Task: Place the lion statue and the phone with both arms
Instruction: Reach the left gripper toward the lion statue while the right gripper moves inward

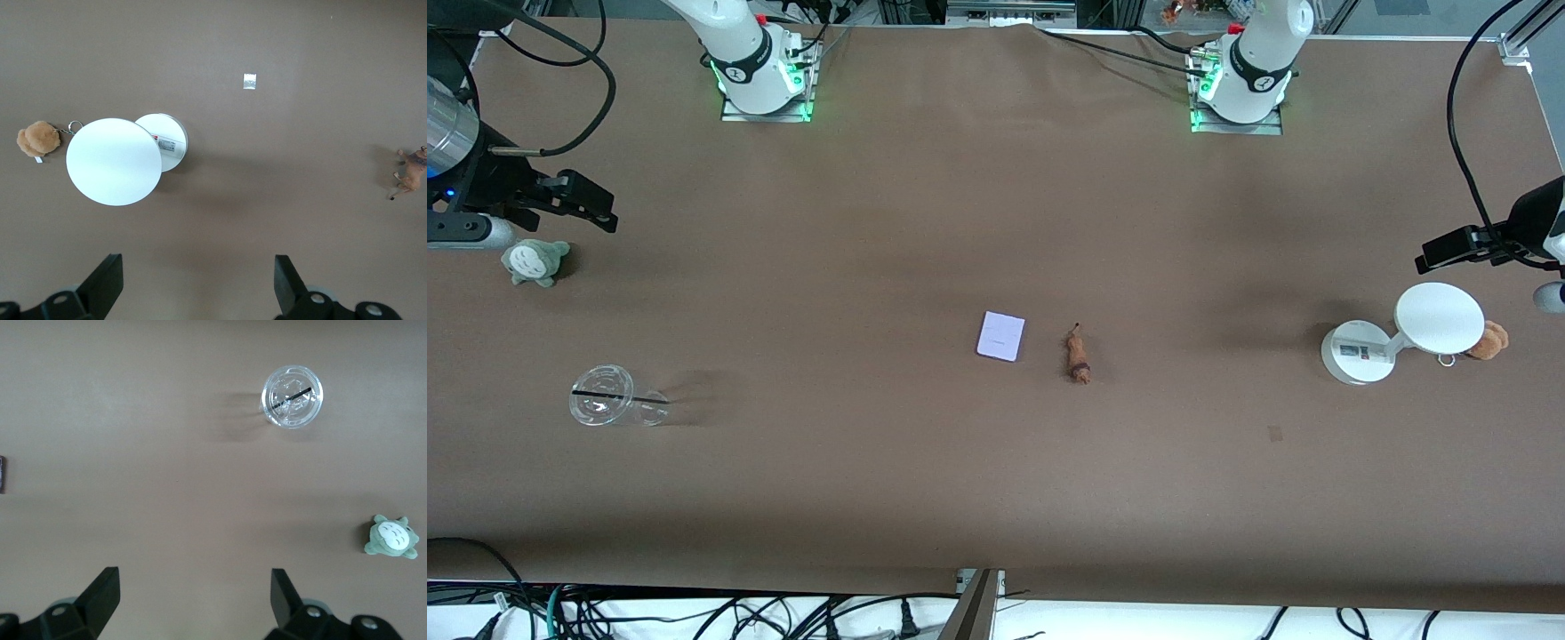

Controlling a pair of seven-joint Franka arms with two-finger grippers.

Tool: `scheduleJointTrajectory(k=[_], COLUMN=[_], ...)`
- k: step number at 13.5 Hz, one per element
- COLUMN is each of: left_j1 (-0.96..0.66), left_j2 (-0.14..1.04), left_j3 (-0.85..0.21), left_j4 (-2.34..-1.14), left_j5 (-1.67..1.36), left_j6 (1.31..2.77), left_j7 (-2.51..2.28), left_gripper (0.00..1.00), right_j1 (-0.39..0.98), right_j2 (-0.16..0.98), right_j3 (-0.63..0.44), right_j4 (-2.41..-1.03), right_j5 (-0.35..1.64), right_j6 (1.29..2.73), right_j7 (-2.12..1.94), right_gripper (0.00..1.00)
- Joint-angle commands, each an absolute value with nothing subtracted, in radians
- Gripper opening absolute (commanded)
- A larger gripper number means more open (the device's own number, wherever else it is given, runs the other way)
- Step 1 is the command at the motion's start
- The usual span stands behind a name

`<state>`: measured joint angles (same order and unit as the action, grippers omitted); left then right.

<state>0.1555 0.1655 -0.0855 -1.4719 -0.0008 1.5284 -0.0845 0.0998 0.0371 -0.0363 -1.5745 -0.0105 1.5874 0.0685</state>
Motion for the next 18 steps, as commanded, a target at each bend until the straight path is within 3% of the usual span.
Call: scheduleJointTrajectory(k=[1, 18], left_j1=[0.16, 0.15], left_j2=[0.178, 0.19], left_j3=[-0.086, -0.09], left_j4=[-1.442, -1.424], left_j5=[-0.02, -0.021], left_j6=[1.506, 1.508], left_j7=[-0.063, -0.067], left_gripper=[1.0, 1.0], right_j1=[0.092, 0.092], right_j2=[0.043, 0.046], right_j3=[-0.032, -0.032], right_j4=[-1.568, -1.56], right_j5=[-0.023, -0.021], right_j6=[1.586, 1.606], right_j7=[0.087, 0.087], right_gripper=[1.0, 1.0])
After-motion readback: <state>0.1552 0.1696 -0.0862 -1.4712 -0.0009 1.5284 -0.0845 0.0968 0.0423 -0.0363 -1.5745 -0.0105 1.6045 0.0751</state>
